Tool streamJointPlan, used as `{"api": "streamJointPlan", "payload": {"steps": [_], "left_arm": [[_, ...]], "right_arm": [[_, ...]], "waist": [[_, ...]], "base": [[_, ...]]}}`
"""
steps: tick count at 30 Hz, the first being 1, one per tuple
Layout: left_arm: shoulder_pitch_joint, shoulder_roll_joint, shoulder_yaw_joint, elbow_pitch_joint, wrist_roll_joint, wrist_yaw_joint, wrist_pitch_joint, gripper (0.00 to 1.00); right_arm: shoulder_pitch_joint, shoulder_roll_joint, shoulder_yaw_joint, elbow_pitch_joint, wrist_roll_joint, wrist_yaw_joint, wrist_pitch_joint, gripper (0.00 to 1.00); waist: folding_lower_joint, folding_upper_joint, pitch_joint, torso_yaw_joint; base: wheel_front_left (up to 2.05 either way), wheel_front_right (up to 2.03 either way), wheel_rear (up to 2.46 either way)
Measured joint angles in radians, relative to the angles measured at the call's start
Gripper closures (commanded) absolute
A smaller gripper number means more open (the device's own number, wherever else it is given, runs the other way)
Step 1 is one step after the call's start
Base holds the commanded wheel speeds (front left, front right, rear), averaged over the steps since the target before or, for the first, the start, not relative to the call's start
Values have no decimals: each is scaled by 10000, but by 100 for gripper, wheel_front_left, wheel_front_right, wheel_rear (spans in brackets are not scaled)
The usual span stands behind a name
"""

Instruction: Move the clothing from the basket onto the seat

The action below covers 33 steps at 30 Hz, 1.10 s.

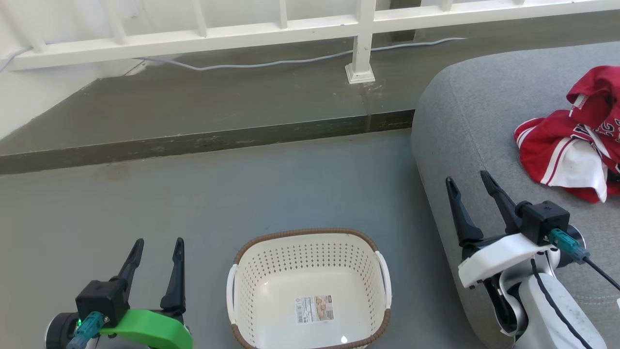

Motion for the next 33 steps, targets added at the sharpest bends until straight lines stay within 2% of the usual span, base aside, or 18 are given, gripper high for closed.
{"api": "streamJointPlan", "payload": {"steps": [29,30,33], "left_arm": [[159,-140,13,48,35,40,12,0],[159,-151,13,48,35,40,12,100],[177,-303,-61,353,33,40,19,100]], "right_arm": [[430,-63,-58,-690,23,-159,359,0],[443,-67,-58,-704,23,-159,366,100],[602,0,-4,-435,23,-155,362,100]], "waist": [[0,0,-246,2],[1,0,-247,8],[0,0,-248,11]], "base": [[0,0,0],[0,0,0],[0,0,0]]}}
